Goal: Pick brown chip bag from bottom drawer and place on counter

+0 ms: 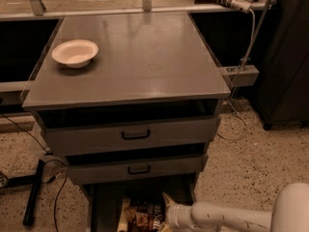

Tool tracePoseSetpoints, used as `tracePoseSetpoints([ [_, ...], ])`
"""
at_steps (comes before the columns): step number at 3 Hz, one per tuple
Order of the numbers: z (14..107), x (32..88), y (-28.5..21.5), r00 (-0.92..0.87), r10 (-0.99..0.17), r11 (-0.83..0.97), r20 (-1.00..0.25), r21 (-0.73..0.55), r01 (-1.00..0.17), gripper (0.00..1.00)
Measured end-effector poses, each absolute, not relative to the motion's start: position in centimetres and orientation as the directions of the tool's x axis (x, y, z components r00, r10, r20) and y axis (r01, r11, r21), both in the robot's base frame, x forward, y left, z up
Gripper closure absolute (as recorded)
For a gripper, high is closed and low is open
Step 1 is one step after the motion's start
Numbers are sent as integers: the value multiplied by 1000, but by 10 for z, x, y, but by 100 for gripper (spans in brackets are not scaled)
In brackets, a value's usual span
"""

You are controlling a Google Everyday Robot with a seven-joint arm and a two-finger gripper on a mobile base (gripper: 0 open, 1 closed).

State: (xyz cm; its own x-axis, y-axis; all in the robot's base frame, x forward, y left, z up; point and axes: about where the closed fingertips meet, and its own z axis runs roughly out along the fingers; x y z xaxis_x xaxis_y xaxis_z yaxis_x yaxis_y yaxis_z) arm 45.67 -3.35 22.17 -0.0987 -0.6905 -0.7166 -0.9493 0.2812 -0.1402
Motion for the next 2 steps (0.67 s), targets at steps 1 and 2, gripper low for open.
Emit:
tracePoseSetpoints([
  [1,194,467,-28,-88,-686,283,-722,-153,-947,0],
  [2,170,473,-19,-61,-692,243,-719,-153,-958,0],
])
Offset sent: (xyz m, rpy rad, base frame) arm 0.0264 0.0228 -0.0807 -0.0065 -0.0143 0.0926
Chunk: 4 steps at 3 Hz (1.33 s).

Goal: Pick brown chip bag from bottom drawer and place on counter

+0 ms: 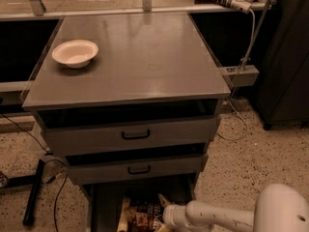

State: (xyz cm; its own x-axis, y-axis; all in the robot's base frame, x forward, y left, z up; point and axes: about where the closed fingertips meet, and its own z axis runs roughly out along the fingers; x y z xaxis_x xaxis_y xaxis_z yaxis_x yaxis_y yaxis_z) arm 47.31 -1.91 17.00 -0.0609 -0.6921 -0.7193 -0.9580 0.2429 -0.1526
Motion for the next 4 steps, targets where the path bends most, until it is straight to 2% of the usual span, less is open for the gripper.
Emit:
tracePoseSetpoints([
  [1,147,478,-13,-54,-699,211,-713,-133,-968,0],
  [2,146,480,-13,-53,-699,211,-713,-135,-968,18],
  [4,146,480,-13,-53,-699,211,-713,-135,-968,64],
])
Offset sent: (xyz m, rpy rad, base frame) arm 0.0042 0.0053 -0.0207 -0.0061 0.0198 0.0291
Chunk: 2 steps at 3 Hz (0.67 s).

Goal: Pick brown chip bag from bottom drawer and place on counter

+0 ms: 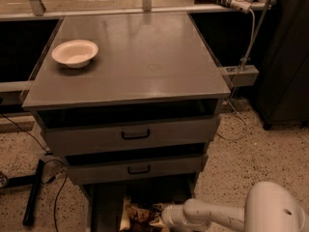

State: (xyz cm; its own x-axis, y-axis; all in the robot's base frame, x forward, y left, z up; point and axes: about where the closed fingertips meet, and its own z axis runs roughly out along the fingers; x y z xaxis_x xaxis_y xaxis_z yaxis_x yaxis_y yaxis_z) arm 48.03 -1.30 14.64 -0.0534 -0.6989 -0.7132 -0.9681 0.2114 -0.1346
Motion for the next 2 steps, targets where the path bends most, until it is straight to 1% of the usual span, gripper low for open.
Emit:
tracePoseSetpoints([
  [1,146,480,-13,-53,-699,211,-713,-135,-968,88],
  [2,146,479,-11,-56,-698,207,-714,-126,-970,100],
])
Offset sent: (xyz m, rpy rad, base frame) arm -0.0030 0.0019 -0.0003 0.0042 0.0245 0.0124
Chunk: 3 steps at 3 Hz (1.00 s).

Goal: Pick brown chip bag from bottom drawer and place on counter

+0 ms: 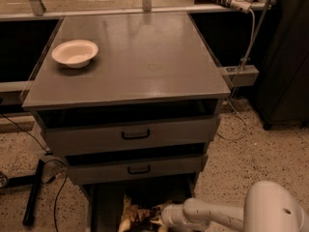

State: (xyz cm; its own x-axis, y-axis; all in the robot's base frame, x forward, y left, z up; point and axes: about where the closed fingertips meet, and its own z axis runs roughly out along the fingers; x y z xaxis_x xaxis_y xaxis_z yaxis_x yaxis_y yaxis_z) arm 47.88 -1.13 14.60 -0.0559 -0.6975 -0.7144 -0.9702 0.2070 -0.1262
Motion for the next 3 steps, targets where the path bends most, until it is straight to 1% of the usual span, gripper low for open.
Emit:
tracePoseSetpoints([
  [1,149,479,-11,-56,-698,206,-714,-125,-971,100],
  [2,187,477,-24,-41,-696,191,-717,-130,-973,100],
  [3,249,478,-53,-9,-686,183,-728,-160,-970,100],
])
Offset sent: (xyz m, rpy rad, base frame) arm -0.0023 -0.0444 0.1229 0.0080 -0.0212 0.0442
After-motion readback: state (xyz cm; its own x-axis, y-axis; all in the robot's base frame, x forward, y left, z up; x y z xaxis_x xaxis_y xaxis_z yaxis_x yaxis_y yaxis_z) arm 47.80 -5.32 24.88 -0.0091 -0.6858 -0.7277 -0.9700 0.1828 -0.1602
